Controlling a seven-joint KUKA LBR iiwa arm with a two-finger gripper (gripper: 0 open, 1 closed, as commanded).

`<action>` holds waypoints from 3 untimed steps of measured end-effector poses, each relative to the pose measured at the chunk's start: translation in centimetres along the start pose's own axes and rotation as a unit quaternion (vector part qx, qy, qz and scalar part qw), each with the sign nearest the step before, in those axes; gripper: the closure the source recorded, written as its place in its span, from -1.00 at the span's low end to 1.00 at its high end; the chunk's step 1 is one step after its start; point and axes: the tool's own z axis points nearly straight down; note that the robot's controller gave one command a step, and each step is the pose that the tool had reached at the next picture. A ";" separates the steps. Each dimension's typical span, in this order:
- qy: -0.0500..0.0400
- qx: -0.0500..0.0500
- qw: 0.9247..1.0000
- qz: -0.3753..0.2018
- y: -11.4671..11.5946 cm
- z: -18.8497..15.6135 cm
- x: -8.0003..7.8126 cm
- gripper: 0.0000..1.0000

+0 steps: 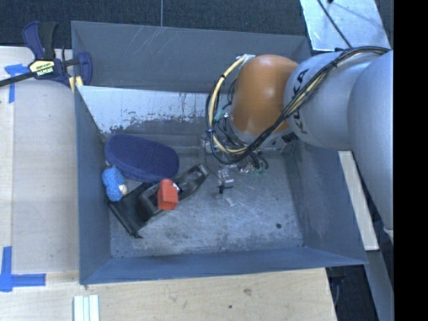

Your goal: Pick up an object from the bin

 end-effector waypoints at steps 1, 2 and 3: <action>-0.006 0.002 0.997 -0.083 0.0 -6.2 -0.9 -1.00; -0.002 0.001 0.993 -0.115 0.6 -3.7 2.3 -1.00; -0.002 0.001 0.990 -0.141 0.7 -1.9 2.6 -1.00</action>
Offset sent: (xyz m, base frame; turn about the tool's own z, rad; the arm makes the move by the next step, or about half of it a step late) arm 0.0073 0.0018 0.0600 -0.1665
